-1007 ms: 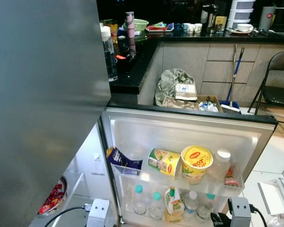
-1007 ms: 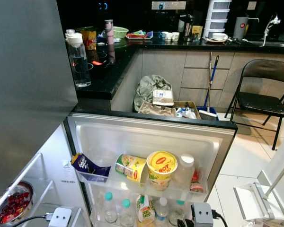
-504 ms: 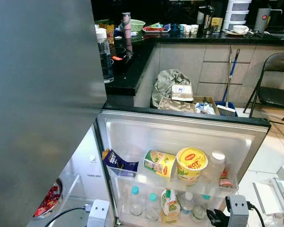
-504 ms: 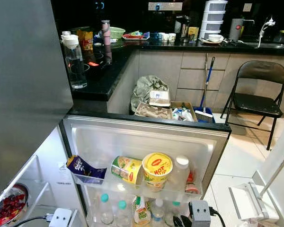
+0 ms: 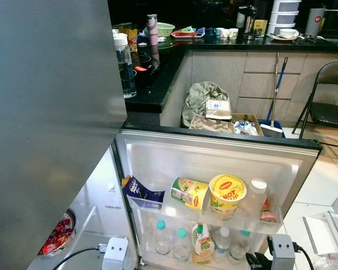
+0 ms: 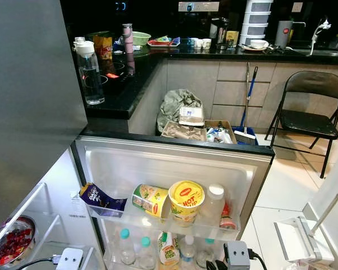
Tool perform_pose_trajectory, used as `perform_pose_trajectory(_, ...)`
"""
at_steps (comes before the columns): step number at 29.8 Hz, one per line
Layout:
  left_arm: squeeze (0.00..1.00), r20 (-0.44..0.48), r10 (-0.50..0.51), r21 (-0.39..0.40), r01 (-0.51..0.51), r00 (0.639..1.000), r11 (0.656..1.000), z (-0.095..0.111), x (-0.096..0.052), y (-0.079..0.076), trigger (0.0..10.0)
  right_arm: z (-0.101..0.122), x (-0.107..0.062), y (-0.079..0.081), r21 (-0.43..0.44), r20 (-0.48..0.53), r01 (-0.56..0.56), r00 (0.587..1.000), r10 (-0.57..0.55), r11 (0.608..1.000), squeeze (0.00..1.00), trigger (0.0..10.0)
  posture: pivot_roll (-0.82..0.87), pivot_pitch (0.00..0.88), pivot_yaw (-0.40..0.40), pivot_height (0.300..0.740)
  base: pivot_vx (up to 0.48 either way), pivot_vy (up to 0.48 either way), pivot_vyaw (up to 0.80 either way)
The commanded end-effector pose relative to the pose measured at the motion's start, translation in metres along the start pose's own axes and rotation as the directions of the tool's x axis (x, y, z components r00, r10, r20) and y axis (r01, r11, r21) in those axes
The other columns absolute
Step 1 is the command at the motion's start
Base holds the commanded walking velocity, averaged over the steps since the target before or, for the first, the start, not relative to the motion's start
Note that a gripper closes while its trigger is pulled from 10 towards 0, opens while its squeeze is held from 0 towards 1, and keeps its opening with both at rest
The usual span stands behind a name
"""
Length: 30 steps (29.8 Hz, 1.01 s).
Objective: Restocking fridge
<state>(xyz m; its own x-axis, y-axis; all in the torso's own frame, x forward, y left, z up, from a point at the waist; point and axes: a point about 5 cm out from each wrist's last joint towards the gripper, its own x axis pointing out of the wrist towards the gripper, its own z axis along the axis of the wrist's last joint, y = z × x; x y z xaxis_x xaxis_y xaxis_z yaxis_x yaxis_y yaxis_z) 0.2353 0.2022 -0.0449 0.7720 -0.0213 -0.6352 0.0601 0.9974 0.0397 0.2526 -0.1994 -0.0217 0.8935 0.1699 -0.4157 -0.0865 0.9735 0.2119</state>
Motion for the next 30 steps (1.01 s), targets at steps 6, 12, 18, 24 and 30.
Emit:
perform_pose_trajectory(6, 0.0, -0.005, -0.005, -0.026, 0.005, 1.0, 1.0, -0.0036, -0.0009, -0.0008, 10.0, -0.0031, -0.0005, 0.0023, -0.001, -0.012, -0.009, 1.0, 0.009, 1.0, 0.0, 10.0, -0.1, 0.082, -0.023, 0.74, 0.0, -0.041, 0.0)
perform_pose_trajectory(12, 0.0, -0.005, -0.006, -0.028, 0.006, 1.0, 1.0, -0.0031, -0.0009, -0.0004, 10.0, -0.003, 0.0, 0.0033, -0.003, -0.013, -0.013, 1.0, 0.013, 1.0, 0.0, 10.0, -0.1, 0.085, -0.022, 0.74, 0.0, -0.34, 0.0)
perform_pose_trajectory(18, 0.0, -0.004, -0.009, -0.029, 0.009, 1.0, 1.0, -0.0026, -0.0006, -0.0008, 10.0, -0.0026, 0.0001, 0.0031, -0.006, -0.013, -0.012, 1.0, 0.012, 1.0, 0.0, 10.0, -0.1, 0.086, -0.021, 0.74, 0.0, -0.398, 0.0)
perform_pose_trajectory(24, 0.0, -0.003, -0.009, -0.033, 0.009, 1.0, 0.999, -0.0027, -0.0006, -0.0014, 10.0, -0.0026, -0.0004, 0.0021, -0.007, -0.013, -0.01, 1.0, 0.01, 1.0, 0.0, 10.0, -0.11, 0.088, -0.021, 0.74, 0.0, -0.402, 0.0)
perform_pose_trajectory(30, 0.0, -0.002, -0.005, -0.036, 0.005, 1.0, 0.999, -0.0028, -0.0008, -0.0009, 10.0, -0.0021, -0.0002, 0.0023, -0.01, -0.012, -0.011, 1.0, 0.011, 1.0, 0.0, 10.0, -0.11, 0.09, -0.023, 0.74, 0.0, -0.357, 0.0)
